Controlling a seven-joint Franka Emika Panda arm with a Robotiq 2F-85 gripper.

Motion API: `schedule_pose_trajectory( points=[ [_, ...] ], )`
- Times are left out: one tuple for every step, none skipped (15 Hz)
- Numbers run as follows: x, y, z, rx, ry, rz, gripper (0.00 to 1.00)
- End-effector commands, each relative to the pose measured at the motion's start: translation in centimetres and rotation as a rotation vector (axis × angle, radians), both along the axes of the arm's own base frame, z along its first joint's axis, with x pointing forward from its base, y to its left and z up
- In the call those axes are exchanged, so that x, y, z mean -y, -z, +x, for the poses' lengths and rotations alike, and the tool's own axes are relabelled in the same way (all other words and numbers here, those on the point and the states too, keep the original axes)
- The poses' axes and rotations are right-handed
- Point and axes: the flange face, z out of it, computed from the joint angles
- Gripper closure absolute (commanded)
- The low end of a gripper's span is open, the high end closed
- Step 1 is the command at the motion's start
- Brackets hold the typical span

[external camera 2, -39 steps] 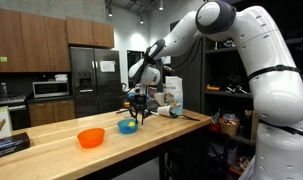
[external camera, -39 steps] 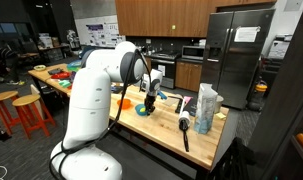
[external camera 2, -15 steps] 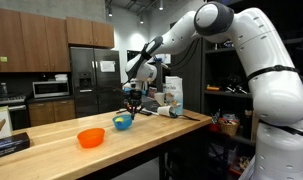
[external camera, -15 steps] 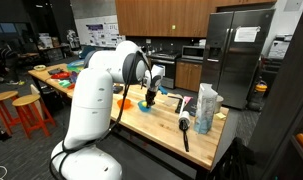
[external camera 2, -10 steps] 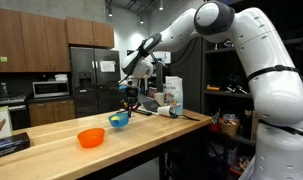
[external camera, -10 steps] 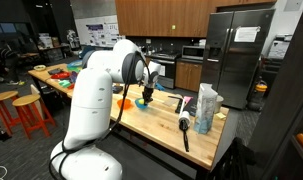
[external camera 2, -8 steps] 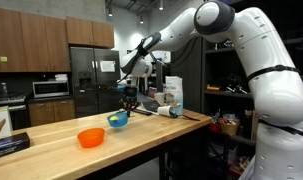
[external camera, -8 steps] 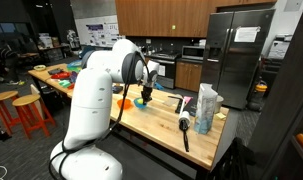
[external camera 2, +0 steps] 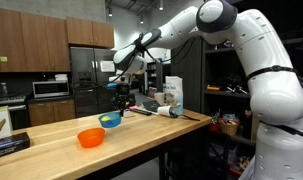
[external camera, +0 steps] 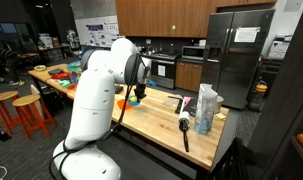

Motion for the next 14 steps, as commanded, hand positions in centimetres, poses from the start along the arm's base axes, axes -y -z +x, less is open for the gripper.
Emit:
schedule_pose_trajectory(
  points=[
    [-1.1, -0.6, 0.6, -0.008, -0.056, -0.001, 0.99],
    [-1.6, -0.4, 0.6, -0.012, -0.071, 0.004, 0.99],
    [-2.2, -0.2, 0.7, -0.009, -0.085, 0.018, 0.99],
    [-2.9, -0.1, 0.8, 0.004, -0.099, 0.041, 0.99],
    [-3.5, 0.0, 0.8, 0.011, -0.116, 0.058, 0.99],
    [-4.2, 0.1, 0.8, 0.024, -0.140, 0.073, 0.99],
    [-4.7, 0.0, 0.8, 0.039, -0.163, 0.087, 0.99],
    [-5.1, 0.0, 0.8, 0.058, -0.184, 0.099, 0.99],
    [-5.4, 0.0, 0.8, 0.078, -0.206, 0.105, 0.99],
    [-5.7, 0.0, 0.7, 0.110, -0.234, 0.101, 0.99],
    [-5.8, 0.0, 0.7, 0.140, -0.257, 0.097, 0.99],
    [-6.0, -0.1, 0.6, 0.182, -0.282, 0.084, 0.99],
    [-6.1, -0.1, 0.5, 0.220, -0.304, 0.074, 0.99],
    [-6.1, -0.1, 0.4, 0.260, -0.324, 0.065, 0.99]
  ],
)
